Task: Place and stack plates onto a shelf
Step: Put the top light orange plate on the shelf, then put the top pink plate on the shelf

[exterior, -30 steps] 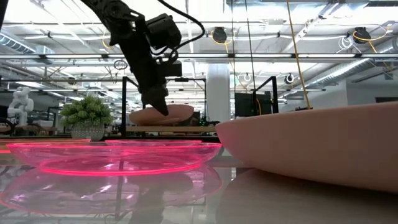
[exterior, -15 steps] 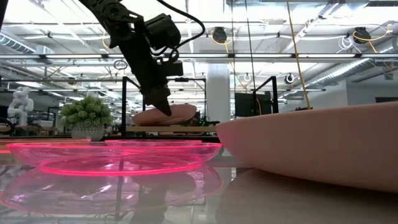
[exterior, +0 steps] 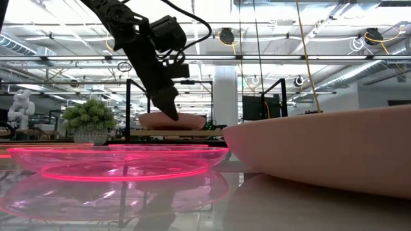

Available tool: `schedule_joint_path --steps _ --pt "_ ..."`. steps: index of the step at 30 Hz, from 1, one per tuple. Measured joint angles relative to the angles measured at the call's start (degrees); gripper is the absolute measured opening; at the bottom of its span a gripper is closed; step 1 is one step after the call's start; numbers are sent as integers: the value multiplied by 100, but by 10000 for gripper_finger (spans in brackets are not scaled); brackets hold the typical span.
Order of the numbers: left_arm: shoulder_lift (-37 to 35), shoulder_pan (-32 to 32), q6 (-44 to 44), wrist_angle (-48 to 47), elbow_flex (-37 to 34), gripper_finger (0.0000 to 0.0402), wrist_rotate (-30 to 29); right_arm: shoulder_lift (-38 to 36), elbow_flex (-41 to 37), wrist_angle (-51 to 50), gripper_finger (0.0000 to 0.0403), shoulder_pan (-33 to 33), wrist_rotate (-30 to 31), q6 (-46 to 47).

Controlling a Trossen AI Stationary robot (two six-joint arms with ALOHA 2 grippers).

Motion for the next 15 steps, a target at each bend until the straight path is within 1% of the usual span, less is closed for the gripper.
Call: schedule_joint_path --steps 3,9,15 --pt "0 0 -104 2 0 81 -78 0 0 1 201 0 0 0" --pt "-6 -18 -135 0 0 84 -108 0 0 1 200 0 0 0" --pt "-138 -350 -363 3 0 84 -111 0 0 -2 201 0 -1 50"
